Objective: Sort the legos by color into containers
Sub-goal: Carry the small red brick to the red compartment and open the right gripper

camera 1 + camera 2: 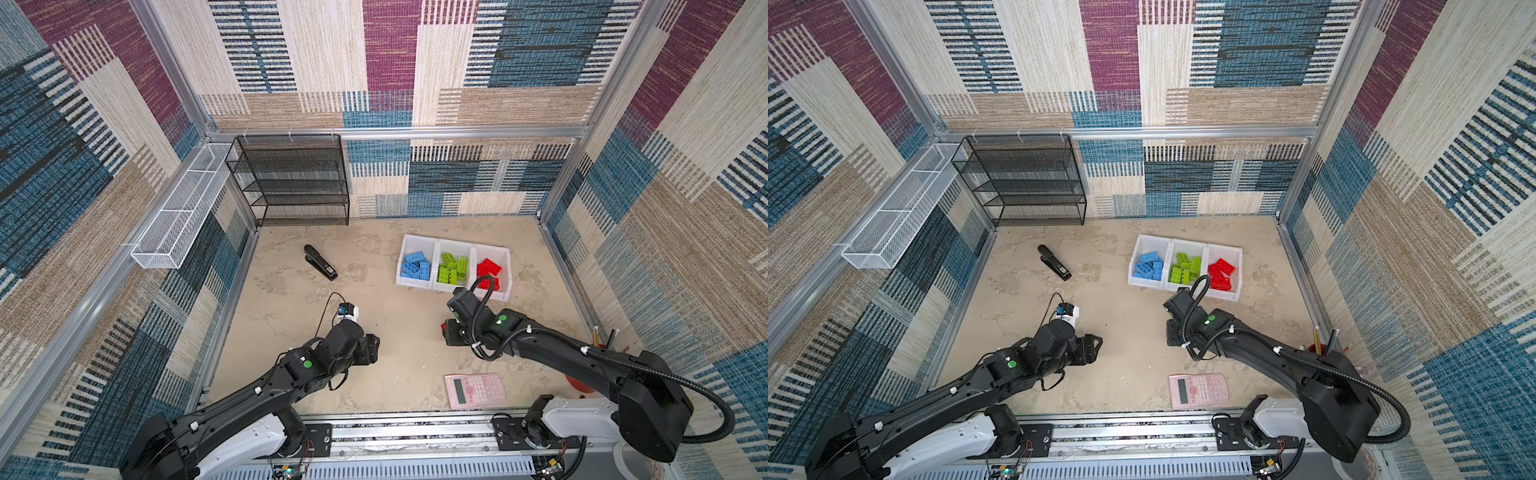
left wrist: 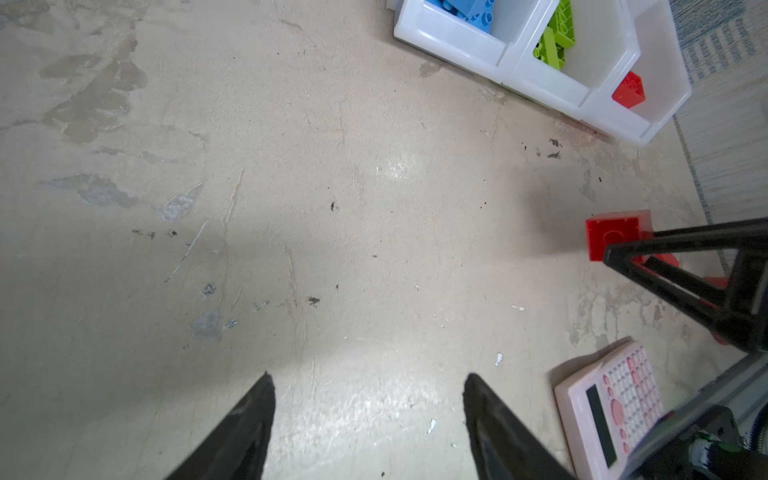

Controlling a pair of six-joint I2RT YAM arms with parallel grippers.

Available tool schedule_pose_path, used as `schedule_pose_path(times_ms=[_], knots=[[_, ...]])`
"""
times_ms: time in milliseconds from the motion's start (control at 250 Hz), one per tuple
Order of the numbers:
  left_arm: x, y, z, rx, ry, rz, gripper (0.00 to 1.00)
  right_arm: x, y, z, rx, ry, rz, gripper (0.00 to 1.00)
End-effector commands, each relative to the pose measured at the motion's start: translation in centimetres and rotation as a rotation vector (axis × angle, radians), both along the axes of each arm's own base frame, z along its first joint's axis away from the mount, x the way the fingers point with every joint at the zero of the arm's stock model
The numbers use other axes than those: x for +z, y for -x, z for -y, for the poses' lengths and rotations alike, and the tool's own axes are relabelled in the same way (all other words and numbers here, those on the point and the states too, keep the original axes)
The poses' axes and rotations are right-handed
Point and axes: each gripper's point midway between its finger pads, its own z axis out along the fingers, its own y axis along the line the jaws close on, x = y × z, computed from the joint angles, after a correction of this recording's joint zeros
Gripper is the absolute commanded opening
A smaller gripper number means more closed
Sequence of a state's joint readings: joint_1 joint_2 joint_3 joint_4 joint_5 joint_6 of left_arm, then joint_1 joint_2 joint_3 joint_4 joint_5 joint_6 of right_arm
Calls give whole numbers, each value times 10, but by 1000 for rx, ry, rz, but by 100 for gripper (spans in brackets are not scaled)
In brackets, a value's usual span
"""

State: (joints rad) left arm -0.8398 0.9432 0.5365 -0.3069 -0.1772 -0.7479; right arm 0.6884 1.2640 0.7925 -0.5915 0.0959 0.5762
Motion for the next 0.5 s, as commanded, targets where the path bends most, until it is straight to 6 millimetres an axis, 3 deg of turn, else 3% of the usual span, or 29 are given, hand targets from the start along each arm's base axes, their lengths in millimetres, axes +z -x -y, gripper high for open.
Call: schedule_pose_path(times_ms=[0, 328, 496], knots=[[0, -3, 1, -14, -31, 2, 73, 16, -13, 9, 4, -15, 37, 41], [-2, -16, 27, -84, -54, -16, 73, 60, -90, 59, -131, -86, 164, 41], [-4, -23, 49, -137, -65, -55, 73, 69, -134, 88, -214, -115, 210, 41]])
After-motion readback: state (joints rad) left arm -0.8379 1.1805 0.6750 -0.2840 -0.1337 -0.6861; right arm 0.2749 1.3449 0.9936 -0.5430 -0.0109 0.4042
